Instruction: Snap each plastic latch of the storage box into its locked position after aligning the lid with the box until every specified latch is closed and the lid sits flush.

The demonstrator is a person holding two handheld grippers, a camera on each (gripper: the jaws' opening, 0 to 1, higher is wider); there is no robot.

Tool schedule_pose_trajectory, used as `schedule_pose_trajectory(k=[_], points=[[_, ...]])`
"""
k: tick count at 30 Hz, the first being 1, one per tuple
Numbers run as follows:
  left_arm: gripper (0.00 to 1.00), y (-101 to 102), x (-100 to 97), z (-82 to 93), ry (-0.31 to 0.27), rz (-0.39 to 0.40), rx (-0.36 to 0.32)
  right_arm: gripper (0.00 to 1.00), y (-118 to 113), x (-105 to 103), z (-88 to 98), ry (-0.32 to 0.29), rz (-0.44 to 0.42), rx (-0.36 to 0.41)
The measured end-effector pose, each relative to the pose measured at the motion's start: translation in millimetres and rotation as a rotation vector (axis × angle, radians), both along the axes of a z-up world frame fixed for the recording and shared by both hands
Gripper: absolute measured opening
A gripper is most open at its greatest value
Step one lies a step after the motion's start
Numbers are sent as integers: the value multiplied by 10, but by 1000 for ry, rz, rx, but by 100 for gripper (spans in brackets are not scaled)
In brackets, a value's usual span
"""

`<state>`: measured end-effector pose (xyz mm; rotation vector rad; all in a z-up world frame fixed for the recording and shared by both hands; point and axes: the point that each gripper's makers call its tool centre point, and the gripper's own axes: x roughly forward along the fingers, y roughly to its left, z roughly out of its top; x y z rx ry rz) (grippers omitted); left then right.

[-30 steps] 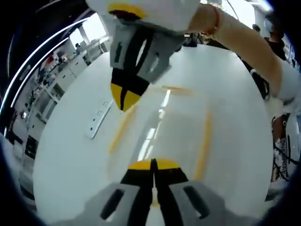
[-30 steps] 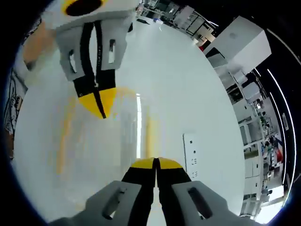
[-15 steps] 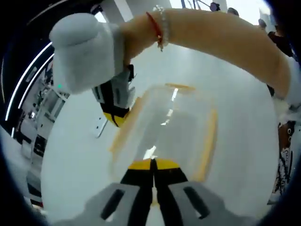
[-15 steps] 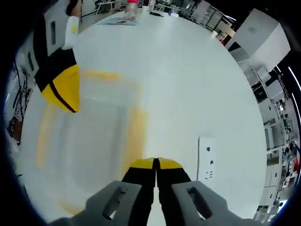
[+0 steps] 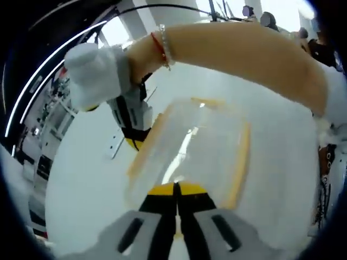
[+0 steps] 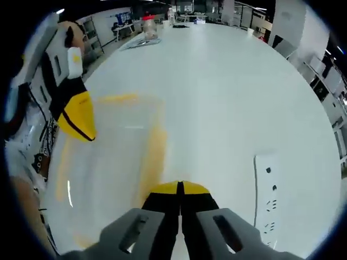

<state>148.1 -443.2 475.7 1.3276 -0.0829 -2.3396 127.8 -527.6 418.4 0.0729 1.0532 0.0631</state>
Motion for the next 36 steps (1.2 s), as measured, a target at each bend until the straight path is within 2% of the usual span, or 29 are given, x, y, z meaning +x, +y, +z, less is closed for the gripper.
schedule_pose_trajectory(k=[1, 5, 7, 16, 17, 18, 19, 20, 22, 25, 27, 31, 32, 36], points=[[0, -3, -5, 0, -19, 4, -2, 0, 22, -3, -6, -7, -17, 26], [0, -2, -20, -5, -74, 7, -9, 0, 93, -3, -23, -14, -25, 36], [0, -3, -21, -6, -83, 11, -8, 0, 128, -12, -28, -18, -19, 37], [0, 1, -23, -1, -70, 3, 10, 0, 165, 4, -68, -13, -22, 84], [0, -1, -34, -2, -77, 3, 10, 0, 173, 7, -98, -6, -31, 97], [0, -10, -35, 5, -88, -2, 0, 0, 209, -8, -139, 13, -68, 143], [0, -9, -45, 2, -92, 0, 5, 0, 177, -3, -123, 7, -75, 161], [0, -4, -45, 0, -101, 0, -1, 0, 138, 5, -108, 5, -14, 92], [0, -7, -42, 7, -107, -2, -5, 0, 145, -19, -92, 9, -69, 144], [0, -1, -43, 10, -109, 0, -2, 0, 114, -14, -83, 5, -57, 145], [0, 6, -43, 14, -109, -2, -7, 0, 121, -22, -74, -5, -80, 181], [0, 12, -42, 19, -97, -4, 3, 0, 131, -10, -53, -12, -71, 182], [0, 22, -41, 28, -93, -3, 6, 0, 143, -20, -29, -19, -82, 205], [0, 20, -52, 29, -86, -6, 6, 0, 110, -28, -13, -43, -66, 186]])
